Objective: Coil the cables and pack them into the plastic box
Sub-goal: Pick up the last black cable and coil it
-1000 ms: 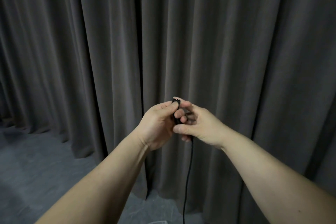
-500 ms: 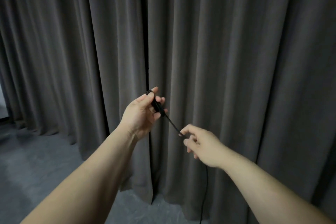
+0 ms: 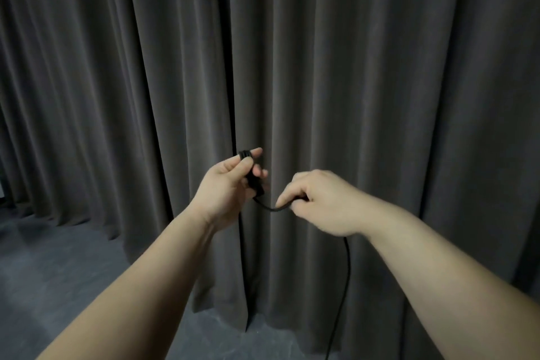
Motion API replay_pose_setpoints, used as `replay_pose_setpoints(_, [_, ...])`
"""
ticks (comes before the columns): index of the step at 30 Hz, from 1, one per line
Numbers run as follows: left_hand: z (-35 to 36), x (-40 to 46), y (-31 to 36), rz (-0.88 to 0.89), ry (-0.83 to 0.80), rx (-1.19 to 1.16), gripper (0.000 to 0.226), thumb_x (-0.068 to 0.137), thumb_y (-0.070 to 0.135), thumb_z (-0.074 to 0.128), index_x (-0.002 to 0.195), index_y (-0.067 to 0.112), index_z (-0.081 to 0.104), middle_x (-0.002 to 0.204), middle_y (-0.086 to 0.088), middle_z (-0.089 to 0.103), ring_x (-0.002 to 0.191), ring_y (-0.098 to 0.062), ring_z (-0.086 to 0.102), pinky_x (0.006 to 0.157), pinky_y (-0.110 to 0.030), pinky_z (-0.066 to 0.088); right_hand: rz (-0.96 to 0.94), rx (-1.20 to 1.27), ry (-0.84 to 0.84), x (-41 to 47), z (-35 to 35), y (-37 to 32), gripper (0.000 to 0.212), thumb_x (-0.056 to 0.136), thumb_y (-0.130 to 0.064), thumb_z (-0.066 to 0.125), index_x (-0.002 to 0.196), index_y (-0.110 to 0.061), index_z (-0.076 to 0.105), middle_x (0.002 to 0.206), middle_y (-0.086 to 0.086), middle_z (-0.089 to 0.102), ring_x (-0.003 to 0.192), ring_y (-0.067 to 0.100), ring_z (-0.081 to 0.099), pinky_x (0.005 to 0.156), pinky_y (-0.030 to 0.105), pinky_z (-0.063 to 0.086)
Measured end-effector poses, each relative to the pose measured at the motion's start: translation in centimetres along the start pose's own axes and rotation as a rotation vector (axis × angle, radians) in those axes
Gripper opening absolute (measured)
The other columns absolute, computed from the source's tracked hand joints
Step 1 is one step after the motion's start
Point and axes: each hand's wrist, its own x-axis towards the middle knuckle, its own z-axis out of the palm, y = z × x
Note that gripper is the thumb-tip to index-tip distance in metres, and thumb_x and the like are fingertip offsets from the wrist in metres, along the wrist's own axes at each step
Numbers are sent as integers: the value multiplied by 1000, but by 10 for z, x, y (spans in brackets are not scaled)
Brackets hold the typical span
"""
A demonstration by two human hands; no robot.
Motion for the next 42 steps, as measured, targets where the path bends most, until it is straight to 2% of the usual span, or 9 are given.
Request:
replay_pose_setpoints(5, [-8, 1, 4, -51, -62, 164, 25, 101, 9, 42, 119, 3, 58, 65, 0, 54, 69, -14, 60, 78, -37, 52, 86, 114, -85, 6, 7, 4, 33, 81, -11, 50, 84, -36, 73, 87, 6, 70, 73, 19, 63, 75, 32, 54])
replay_pose_setpoints(8, [-16, 5, 7, -87, -77, 51, 28, 95, 13, 46, 119, 3, 58, 66, 1, 55, 70, -12, 62, 77, -40, 57, 99, 192, -102, 8, 2, 3, 33, 82, -9, 49, 80, -33, 72, 71, 15, 64, 53, 15, 49, 55, 23, 44])
replay_pose_setpoints(12, [-28, 11, 10, -127, -55, -116, 29, 94, 15, 46, 117, 1, 58, 66, 2, 55, 69, -11, 63, 75, -43, 58, 95, 242, -132, 12, 1, 4, 33, 82, -7, 49, 82, -29, 73, 54, 3, 49, 47, 13, 39, 47, 19, 35])
replay_pose_setpoints(16, [-26, 11, -4, -120, -81, 151, 25, 100, 10, 42, 113, -3, 58, 65, 2, 58, 73, -13, 61, 80, -40, 54, 54, 330, 70, 22, 9, 11, 40, 82, -4, 57, 72, -41, 70, 72, 5, 70, 65, 20, 60, 64, 26, 48])
replay_pose_setpoints(22, [-21, 7, -20, -64, -246, 559, 25, 89, 31, 49, 77, 14, 63, 68, 3, 62, 75, -21, 52, 77, -36, 38, 9, 645, 281, 33, 22, 17, 28, 81, 7, 64, 72, -20, 63, 70, -8, 66, 68, -2, 61, 70, 12, 44])
replay_pose_setpoints(26, [-20, 6, -24, -109, -283, 388, 29, 95, 29, 45, 82, 18, 69, 65, -1, 56, 68, -16, 55, 75, -31, 42, 22, 719, 366, 38, 26, 24, 23, 78, 5, 69, 72, -17, 62, 67, -5, 67, 67, 4, 61, 69, 17, 47])
replay_pose_setpoints(30, [-18, 1, -28, -143, -289, 288, 42, 89, 32, 43, 110, 4, 66, 62, 0, 46, 65, -16, 49, 69, -24, 43, 53, 810, 457, 42, 25, 28, 21, 72, 6, 75, 70, -11, 62, 65, 2, 65, 62, 11, 62, 62, 19, 49])
replay_pose_setpoints(35, [-15, -6, -30, -170, -344, 190, 38, 92, 29, 43, 108, 7, 69, 62, 3, 43, 61, -13, 49, 87, -41, 39, 103, 883, 411, 45, 25, 37, 20, 78, 2, 72, 71, -15, 66, 62, -5, 61, 58, 7, 51, 54, 17, 42])
replay_pose_setpoints(42, [-4, -5, -19, -112, -260, -98, 33, 91, 19, 50, 116, 0, 60, 61, 2, 46, 60, -13, 52, 81, -37, 53, 225, 989, 468, 48, 52, 39, 20, 89, 4, 58, 83, -14, 67, 63, 1, 63, 53, 10, 55, 48, 21, 44])
